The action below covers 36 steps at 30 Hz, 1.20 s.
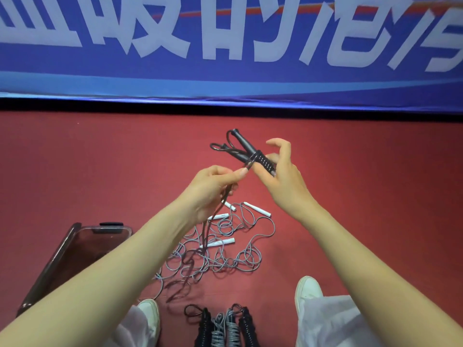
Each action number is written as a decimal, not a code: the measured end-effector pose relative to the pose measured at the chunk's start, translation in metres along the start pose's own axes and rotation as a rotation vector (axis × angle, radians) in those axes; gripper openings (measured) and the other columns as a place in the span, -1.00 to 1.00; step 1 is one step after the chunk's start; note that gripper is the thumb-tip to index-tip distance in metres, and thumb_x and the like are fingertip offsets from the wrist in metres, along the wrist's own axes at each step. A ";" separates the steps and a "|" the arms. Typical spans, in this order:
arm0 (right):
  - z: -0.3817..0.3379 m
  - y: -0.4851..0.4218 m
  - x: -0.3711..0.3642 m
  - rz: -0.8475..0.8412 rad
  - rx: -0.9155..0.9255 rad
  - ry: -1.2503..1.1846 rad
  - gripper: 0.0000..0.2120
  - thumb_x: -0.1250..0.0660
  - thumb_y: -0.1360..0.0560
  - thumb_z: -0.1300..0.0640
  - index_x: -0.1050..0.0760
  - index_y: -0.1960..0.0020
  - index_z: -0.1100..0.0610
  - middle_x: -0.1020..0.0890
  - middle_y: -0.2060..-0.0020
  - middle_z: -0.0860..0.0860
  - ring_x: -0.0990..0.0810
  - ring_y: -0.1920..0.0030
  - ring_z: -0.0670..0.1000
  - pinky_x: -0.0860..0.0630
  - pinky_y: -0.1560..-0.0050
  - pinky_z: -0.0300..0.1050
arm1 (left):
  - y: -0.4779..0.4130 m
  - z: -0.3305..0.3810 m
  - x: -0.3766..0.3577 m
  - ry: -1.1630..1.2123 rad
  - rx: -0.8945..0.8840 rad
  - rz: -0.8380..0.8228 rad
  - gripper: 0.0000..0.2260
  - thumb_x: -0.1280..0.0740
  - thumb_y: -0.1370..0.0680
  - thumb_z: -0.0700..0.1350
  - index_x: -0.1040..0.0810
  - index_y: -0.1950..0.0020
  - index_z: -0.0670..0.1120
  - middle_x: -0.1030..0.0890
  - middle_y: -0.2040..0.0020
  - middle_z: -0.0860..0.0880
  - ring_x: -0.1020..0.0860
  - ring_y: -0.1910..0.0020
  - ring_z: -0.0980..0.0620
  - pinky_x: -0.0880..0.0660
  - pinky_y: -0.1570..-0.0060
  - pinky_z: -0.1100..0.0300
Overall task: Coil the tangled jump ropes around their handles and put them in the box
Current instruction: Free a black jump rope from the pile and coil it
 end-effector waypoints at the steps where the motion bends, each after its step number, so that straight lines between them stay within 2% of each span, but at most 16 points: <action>1: 0.000 0.000 0.000 -0.043 -0.008 -0.102 -0.60 -0.30 -0.57 0.04 -0.17 -0.29 -0.01 -0.61 0.11 -0.07 -0.51 0.30 -0.03 -0.41 0.20 -0.08 | -0.002 -0.002 0.001 0.016 0.043 -0.026 -0.75 -0.48 -0.34 -0.15 -0.51 0.07 -0.15 -0.58 0.34 0.01 -0.43 0.38 0.10 -0.36 0.28 0.28; 2: 0.000 0.000 0.001 -0.087 -0.021 -0.212 -0.61 -0.31 -0.57 0.06 -0.17 -0.28 -0.03 -0.61 0.14 -0.08 -0.45 0.38 -0.10 -0.39 0.29 -0.15 | -0.002 -0.001 0.002 0.011 0.043 -0.062 -0.70 -0.46 -0.34 -0.14 -0.53 -0.03 -0.15 -0.63 0.28 0.01 -0.45 0.35 0.11 -0.37 0.26 0.30; 4: -0.001 0.000 0.002 -0.160 -0.059 -0.408 -0.63 -0.31 -0.57 0.14 -0.20 -0.27 0.00 -0.57 0.21 -0.06 -0.33 0.47 -0.11 -0.32 0.45 -0.24 | -0.003 0.004 0.004 -0.024 -0.031 -0.167 -0.67 -0.42 -0.38 -0.15 -0.57 -0.14 -0.12 -0.67 0.15 0.00 -0.45 0.23 0.09 -0.34 0.24 0.31; 5: -0.003 0.000 0.003 -0.178 -0.076 -0.471 -0.64 -0.30 -0.58 0.16 -0.21 -0.28 0.02 -0.56 0.23 -0.06 -0.31 0.48 -0.08 -0.30 0.49 -0.23 | -0.003 0.006 0.005 -0.038 -0.067 -0.221 -0.68 -0.41 -0.39 -0.15 -0.59 -0.14 -0.09 -0.65 0.13 0.00 -0.42 0.17 0.04 -0.32 0.23 0.28; 7: -0.006 0.002 0.002 -0.176 -0.105 -0.552 -0.67 -0.28 -0.58 0.17 -0.24 -0.27 0.05 -0.53 0.30 -0.11 -0.29 0.49 -0.05 -0.27 0.52 -0.22 | -0.002 0.007 0.005 -0.086 -0.117 -0.284 -0.71 -0.40 -0.40 -0.16 -0.61 -0.12 -0.06 -0.55 0.22 0.03 -0.39 0.23 0.05 -0.29 0.23 0.24; 9: -0.007 0.003 -0.002 -0.138 -0.140 -0.588 -0.71 -0.27 -0.58 0.15 -0.27 -0.24 0.06 -0.53 0.33 -0.13 -0.32 0.50 -0.10 -0.26 0.52 -0.27 | -0.001 0.007 0.003 -0.207 -0.185 -0.259 -0.76 -0.40 -0.45 -0.18 -0.62 -0.11 -0.05 -0.48 0.30 0.07 -0.35 0.33 0.10 -0.28 0.25 0.24; 12: -0.009 0.002 -0.004 -0.041 -0.155 -0.548 -0.72 -0.31 -0.56 0.10 -0.32 -0.21 0.11 -0.56 0.38 -0.10 -0.42 0.52 -0.21 -0.27 0.49 -0.43 | 0.000 0.010 0.002 -0.313 -0.234 -0.205 -0.81 -0.39 -0.51 -0.22 -0.64 -0.09 -0.03 -0.48 0.31 0.05 -0.34 0.32 0.07 -0.30 0.24 0.26; 15: -0.012 0.001 -0.003 0.005 -0.175 -0.568 -0.73 -0.33 -0.56 0.10 -0.36 -0.19 0.15 -0.51 0.54 -0.10 -0.35 0.60 -0.18 -0.23 0.56 -0.38 | 0.001 0.012 0.006 -0.365 -0.248 -0.226 -0.81 -0.40 -0.51 -0.16 -0.65 -0.11 -0.02 -0.56 0.15 -0.11 -0.41 0.18 0.00 -0.34 0.17 0.26; 17: -0.012 0.001 -0.005 -0.055 -0.185 -0.598 -0.77 -0.30 -0.57 0.09 -0.36 -0.17 0.13 -0.47 0.54 -0.06 -0.26 0.63 -0.12 -0.18 0.61 -0.31 | 0.003 0.017 0.009 -0.398 -0.262 -0.254 -0.83 -0.40 -0.51 -0.16 -0.65 -0.08 -0.01 -0.65 0.07 -0.12 -0.49 0.12 0.05 -0.40 0.17 0.33; 20: -0.013 0.003 -0.006 -0.140 -0.187 -0.679 -0.88 -0.26 -0.58 0.09 -0.36 -0.07 0.08 -0.52 0.50 -0.03 -0.25 0.64 -0.06 -0.21 0.63 -0.31 | 0.005 0.020 0.010 -0.409 -0.282 -0.287 -0.79 -0.41 -0.46 -0.07 -0.63 -0.09 0.05 -0.63 0.19 -0.07 -0.48 0.27 0.08 -0.42 0.25 0.30; 23: -0.017 0.002 -0.002 -0.097 -0.216 -0.821 -0.89 -0.25 -0.58 0.11 -0.35 -0.04 0.10 -0.53 0.47 0.01 -0.22 0.65 -0.08 -0.16 0.64 -0.34 | 0.006 0.016 0.007 -0.397 -0.177 -0.336 -0.61 -0.37 -0.42 0.05 -0.52 -0.22 0.00 -0.41 0.43 -0.01 -0.30 0.46 0.08 -0.32 0.41 0.30; 27: -0.012 -0.002 0.015 0.005 -0.256 -0.830 -0.88 -0.24 -0.58 0.08 -0.33 -0.02 0.09 -0.61 0.43 0.04 -0.20 0.64 -0.08 -0.12 0.62 -0.35 | 0.001 0.021 0.021 -0.456 -0.064 -0.380 -0.59 -0.22 -0.51 0.16 -0.64 -0.04 -0.15 -0.25 0.43 0.03 -0.16 0.46 0.09 -0.22 0.44 0.31; 29: -0.006 -0.002 0.020 0.021 -0.278 -0.780 -0.86 -0.27 -0.57 0.07 -0.32 -0.01 0.08 -0.63 0.41 0.06 -0.21 0.64 -0.08 -0.12 0.62 -0.34 | -0.002 0.027 0.029 -0.442 -0.069 -0.372 -0.64 -0.22 -0.54 0.10 -0.66 0.02 -0.15 -0.30 0.41 0.03 -0.16 0.46 0.10 -0.23 0.44 0.32; 33: -0.003 -0.004 0.020 0.057 -0.293 -0.750 -0.82 -0.29 -0.57 0.06 -0.30 -0.01 0.08 -0.64 0.41 0.06 -0.21 0.63 -0.07 -0.12 0.61 -0.32 | -0.005 0.028 0.031 -0.402 -0.057 -0.317 -0.75 -0.35 -0.45 -0.05 -0.66 0.01 -0.19 -0.48 0.37 0.04 -0.30 0.41 0.14 -0.31 0.33 0.33; 35: -0.007 -0.004 0.019 0.004 -0.284 -0.772 -0.77 -0.30 -0.55 0.04 -0.30 -0.05 0.12 -0.62 0.42 0.07 -0.19 0.63 -0.08 -0.09 0.61 -0.34 | -0.007 0.019 0.031 -0.404 -0.054 -0.308 -0.78 -0.41 -0.39 -0.08 -0.66 0.04 -0.16 -0.56 0.34 0.04 -0.38 0.37 0.14 -0.34 0.24 0.28; 36: -0.009 -0.003 0.018 -0.077 -0.278 -0.779 -0.74 -0.32 -0.52 0.03 -0.30 -0.07 0.12 -0.62 0.42 0.08 -0.18 0.63 -0.09 -0.06 0.61 -0.35 | -0.009 0.016 0.032 -0.413 -0.078 -0.299 -0.80 -0.46 -0.37 -0.10 -0.66 0.07 -0.16 -0.61 0.30 0.00 -0.44 0.32 0.13 -0.37 0.17 0.25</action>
Point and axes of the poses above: each hand's wrist, its own y-axis away from the middle knuckle, its own x-axis out of the back of the hand, z = x × y, the point moved 3 cm from there along -y, towards the middle knuckle
